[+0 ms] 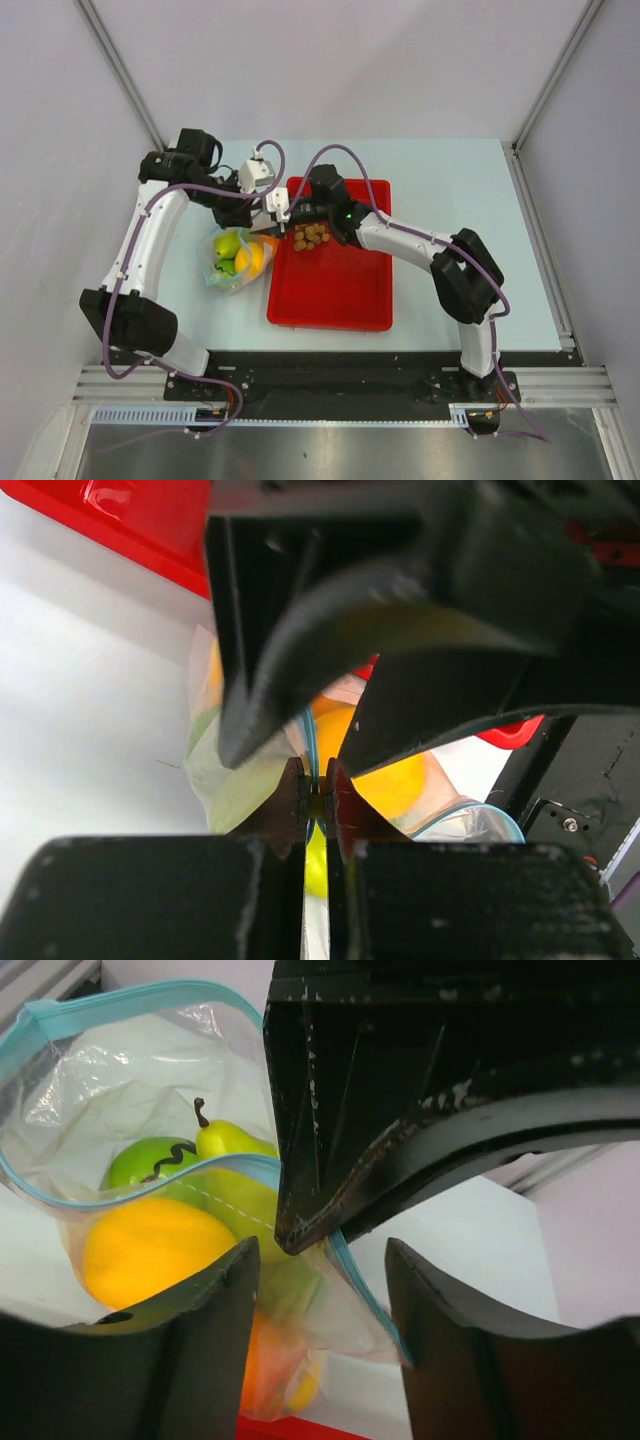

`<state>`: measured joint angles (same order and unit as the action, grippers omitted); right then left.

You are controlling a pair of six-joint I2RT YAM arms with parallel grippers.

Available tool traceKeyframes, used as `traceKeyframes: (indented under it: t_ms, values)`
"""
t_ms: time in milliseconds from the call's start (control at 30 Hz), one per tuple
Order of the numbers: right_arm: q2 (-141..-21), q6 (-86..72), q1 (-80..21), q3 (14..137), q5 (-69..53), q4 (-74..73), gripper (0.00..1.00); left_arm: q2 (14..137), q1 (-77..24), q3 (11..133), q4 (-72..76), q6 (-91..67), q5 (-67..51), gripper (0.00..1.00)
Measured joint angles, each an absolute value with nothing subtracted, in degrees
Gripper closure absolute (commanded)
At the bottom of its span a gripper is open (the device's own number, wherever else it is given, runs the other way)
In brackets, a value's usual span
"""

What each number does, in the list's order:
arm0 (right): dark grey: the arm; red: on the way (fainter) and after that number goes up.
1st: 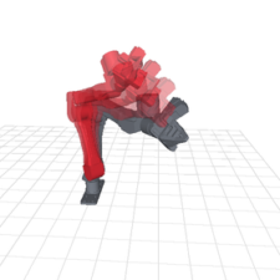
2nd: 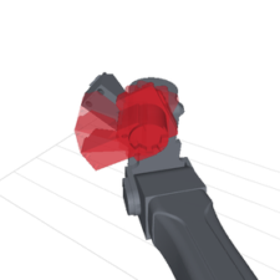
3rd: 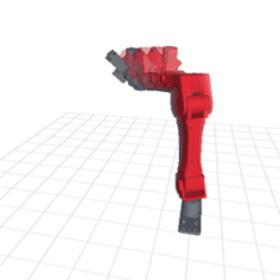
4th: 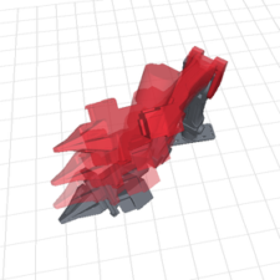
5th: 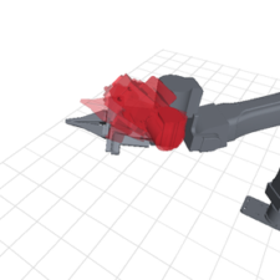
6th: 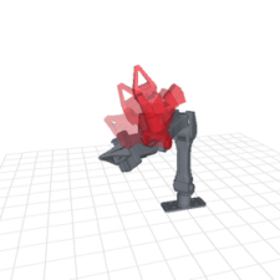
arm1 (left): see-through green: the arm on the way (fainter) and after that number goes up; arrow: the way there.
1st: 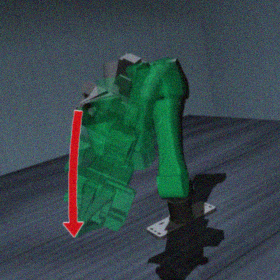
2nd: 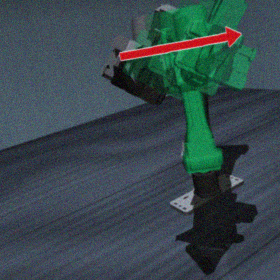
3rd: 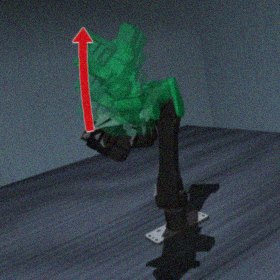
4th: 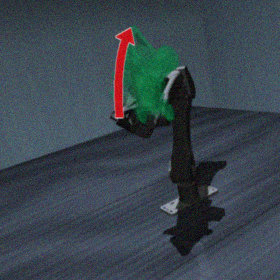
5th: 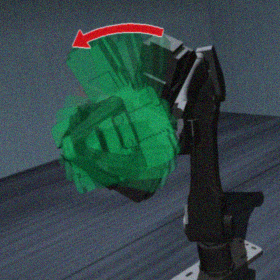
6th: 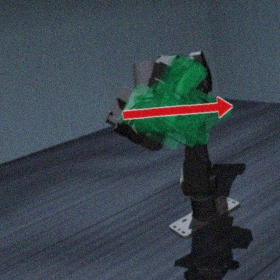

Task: Place the food in the zip-top bag and seal the zipper
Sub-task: Zip the zipper food storage bag at the center of the board.

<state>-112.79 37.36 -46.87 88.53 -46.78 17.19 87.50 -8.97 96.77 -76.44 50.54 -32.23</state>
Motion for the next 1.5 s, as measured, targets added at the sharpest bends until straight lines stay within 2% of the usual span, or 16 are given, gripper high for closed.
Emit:
traceKeyframes:
  t_ms: [33,133,167,300,600,767,1067,1233,1500]
  values:
    - [-112.8,37.7,-47.2,88.5,-46.7,17.3,0.59,87.6,-9.0,96.8,-76.5,50.5,-32.2,1.0]
    - [-112.8,39.6,-47.5,88.4,-46.4,17.1,0.78,87.8,-9.0,96.8,-76.1,50.5,-32.2,1.0]
    - [-112.8,40.6,-47.8,88.0,-45.8,17.0,0.8,87.8,-9.0,96.7,-76.0,50.5,-31.9,1.0]
    - [-112.5,46.5,-48.1,86.4,-44.3,17.0,1.0,87.8,-9.1,96.4,-76.2,50.5,-31.9,1.0]
    - [-112.0,49.3,-48.9,85.3,-39.9,17.2,1.0,87.4,-9.1,94.5,-75.2,50.4,-31.1,0.97]
    - [-112.4,36.4,-48.3,86.1,-35.9,18.3,1.0,85.3,-9.0,91.7,-71.1,48.6,-30.4,0.95]
    - [-115.1,15.0,-47.1,91.3,-32.0,20.5,1.0,80.2,-7.4,87.2,-58.9,32.8,-26.5,0.92]
    - [-115.2,1.3,-45.3,92.4,-30.3,20.8,1.0,78.2,-8.8,85.6,-57.7,34.8,-25.1,0.96]
    - [-115.2,-8.1,-43.4,92.4,-29.3,20.4,1.0,77.9,-8.8,83.9,-57.0,36.3,-24.8,0.95]
